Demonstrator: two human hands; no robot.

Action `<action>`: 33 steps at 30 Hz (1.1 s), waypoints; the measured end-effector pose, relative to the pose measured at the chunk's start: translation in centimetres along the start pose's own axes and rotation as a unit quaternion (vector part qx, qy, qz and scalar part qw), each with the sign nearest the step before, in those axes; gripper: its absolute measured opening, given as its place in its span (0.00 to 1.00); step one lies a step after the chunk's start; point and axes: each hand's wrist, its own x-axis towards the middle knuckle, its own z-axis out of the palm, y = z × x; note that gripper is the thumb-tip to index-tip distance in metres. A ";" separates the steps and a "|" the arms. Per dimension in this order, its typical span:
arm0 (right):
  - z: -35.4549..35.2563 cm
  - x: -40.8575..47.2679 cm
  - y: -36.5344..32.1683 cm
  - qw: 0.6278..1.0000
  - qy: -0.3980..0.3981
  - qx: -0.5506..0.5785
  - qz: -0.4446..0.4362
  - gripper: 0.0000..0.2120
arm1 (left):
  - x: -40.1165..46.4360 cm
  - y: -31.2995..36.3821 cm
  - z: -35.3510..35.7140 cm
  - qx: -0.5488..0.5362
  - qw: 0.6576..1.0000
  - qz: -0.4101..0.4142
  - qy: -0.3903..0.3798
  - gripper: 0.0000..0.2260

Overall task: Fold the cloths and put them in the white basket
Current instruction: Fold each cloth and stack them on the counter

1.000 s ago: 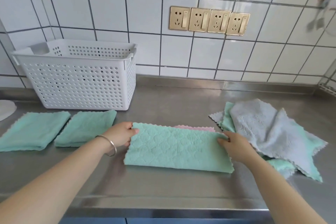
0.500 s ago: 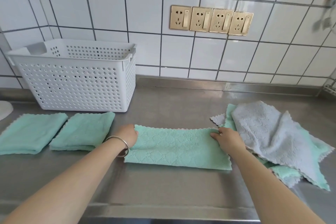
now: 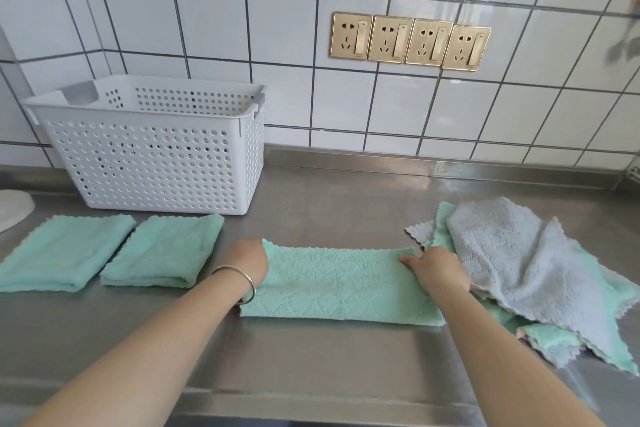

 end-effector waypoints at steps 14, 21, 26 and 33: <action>-0.6 -4.9 1.6 0.997 -0.045 -0.056 0.024 0.29 | -4.9 6.3 0.9 0.008 0.970 0.217 -0.109 0.26; -2.0 -7.2 1.3 0.994 -0.075 -0.063 0.045 0.21 | -5.0 6.7 3.1 0.068 0.967 0.227 -0.096 0.31; -1.8 -7.8 0.5 0.992 -0.073 0.093 0.047 0.11 | -5.3 6.4 3.6 0.071 0.968 0.231 -0.065 0.31; 1.3 -10.5 -4.1 0.926 0.250 0.157 -0.234 0.10 | -4.7 7.1 -0.4 -0.298 0.927 0.148 -0.173 0.27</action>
